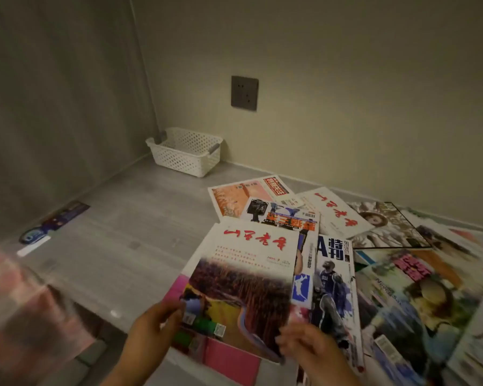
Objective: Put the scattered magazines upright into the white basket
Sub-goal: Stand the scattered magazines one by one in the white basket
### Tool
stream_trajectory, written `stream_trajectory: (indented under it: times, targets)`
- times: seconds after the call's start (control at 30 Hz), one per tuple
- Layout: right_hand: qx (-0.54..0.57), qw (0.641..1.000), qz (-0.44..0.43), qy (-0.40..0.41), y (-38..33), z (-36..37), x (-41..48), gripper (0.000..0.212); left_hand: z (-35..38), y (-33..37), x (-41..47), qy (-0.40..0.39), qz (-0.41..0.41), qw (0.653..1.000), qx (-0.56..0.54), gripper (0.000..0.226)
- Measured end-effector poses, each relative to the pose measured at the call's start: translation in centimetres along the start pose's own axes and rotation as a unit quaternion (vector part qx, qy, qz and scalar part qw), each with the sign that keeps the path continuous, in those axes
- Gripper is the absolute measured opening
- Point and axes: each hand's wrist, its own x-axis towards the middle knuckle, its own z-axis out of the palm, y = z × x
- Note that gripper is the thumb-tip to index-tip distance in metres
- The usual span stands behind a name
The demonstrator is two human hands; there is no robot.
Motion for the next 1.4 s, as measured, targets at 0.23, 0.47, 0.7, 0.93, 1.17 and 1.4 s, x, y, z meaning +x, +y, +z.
stream_trajectory:
  times: [0.23,0.47,0.7,0.93,1.17,1.4]
  targets:
    - [-0.357,0.923,-0.112,0.092,-2.6,2.3,7.7,0.057,2.0,-0.7,4.2,-0.085,0.025,0.979,0.184,0.053]
    - [-0.467,0.878,-0.005,0.101,-0.4,2.6,10.4,0.087,4.1,-0.4,5.6,-0.153,0.047,0.929,0.333,0.069]
    - [-0.385,0.915,-0.033,0.118,-1.6,1.7,11.4,0.082,3.2,1.3,8.0,-0.141,-0.107,0.979,0.099,0.055]
    - [-0.101,0.974,-0.026,0.200,-4.8,0.4,13.5,0.055,4.1,3.5,9.2,-0.113,-0.024,0.988,0.098,0.013]
    - [0.100,0.980,0.015,0.170,-9.2,0.9,16.2,0.053,1.9,4.7,11.8,0.045,0.083,0.992,-0.081,0.025]
    - [0.153,0.983,-0.035,0.093,-15.5,6.6,20.6,0.034,-4.1,2.5,20.2,0.069,0.119,0.979,-0.147,0.027]
